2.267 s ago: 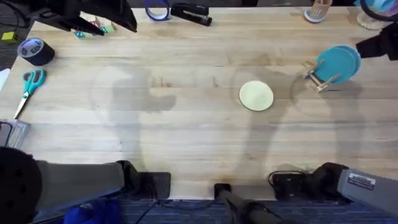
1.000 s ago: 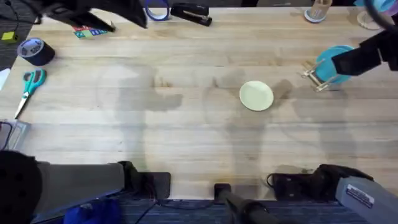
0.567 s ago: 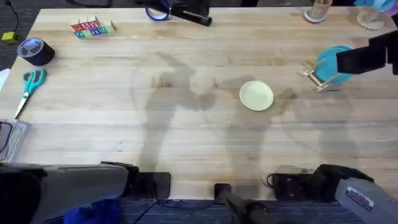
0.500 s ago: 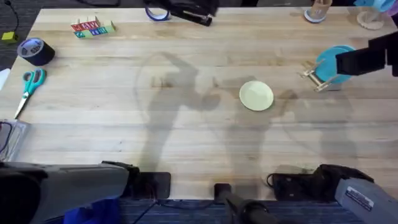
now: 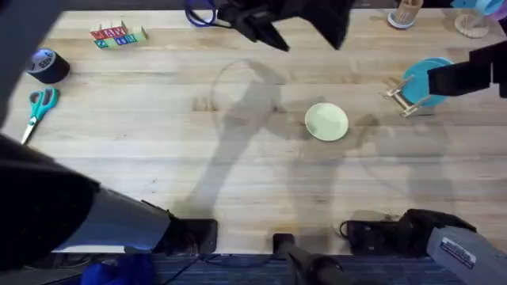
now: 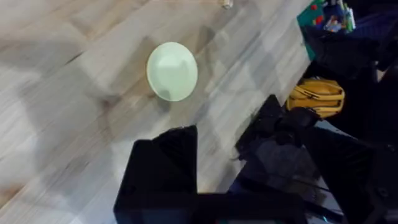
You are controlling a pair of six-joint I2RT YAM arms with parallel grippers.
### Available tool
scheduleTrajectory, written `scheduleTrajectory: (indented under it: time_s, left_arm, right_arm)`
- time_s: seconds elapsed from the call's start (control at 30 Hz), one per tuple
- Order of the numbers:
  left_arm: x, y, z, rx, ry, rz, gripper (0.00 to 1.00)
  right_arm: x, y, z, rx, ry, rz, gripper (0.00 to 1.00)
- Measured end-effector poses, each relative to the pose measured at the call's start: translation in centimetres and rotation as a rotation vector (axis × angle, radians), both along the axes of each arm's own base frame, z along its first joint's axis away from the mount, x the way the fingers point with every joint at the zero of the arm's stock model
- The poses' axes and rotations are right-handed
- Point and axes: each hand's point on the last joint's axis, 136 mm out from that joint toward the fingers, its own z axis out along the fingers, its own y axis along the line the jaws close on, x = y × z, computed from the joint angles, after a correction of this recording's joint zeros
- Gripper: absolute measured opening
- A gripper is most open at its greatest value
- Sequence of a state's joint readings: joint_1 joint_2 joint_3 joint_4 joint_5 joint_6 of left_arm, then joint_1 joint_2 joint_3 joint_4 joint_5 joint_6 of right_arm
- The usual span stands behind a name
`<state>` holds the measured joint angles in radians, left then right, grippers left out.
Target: Pick up the plates from the table one by one and place each into a slot on the dish rack.
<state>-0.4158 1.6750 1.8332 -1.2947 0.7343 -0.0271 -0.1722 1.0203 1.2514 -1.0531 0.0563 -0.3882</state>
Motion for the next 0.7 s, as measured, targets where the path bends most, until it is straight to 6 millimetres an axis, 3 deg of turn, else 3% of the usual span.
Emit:
scheduleTrajectory:
  time_s: [0.33,0.4,0.5,0.57,0.7]
  left_arm:
    - [-0.4,-4.9,-1.0,-0.064,0.064,-0.059,0.835]
    - [-0.7,-5.4,-1.4,-0.06,0.083,-0.069,0.714]
    - [-1.0,-6.3,-2.1,-0.054,0.107,-0.084,0.291]
    - [-1.2,-6.7,-2.6,-0.049,0.121,-0.091,0.078]
    - [-1.0,-7.0,-3.3,-0.042,0.139,-0.089,0.045]
  right_arm:
    - [0.0,0.0,0.0,0.0,-0.001,0.0,0.996]
    - [0.0,0.0,0.0,0.0,-0.002,0.0,0.995]
    - [0.0,0.0,0.0,0.0,-0.002,0.0,0.995]
    - [0.0,0.0,0.0,0.0,-0.002,0.0,0.995]
    - [0.1,0.0,0.1,0.0,-0.004,0.0,0.995]
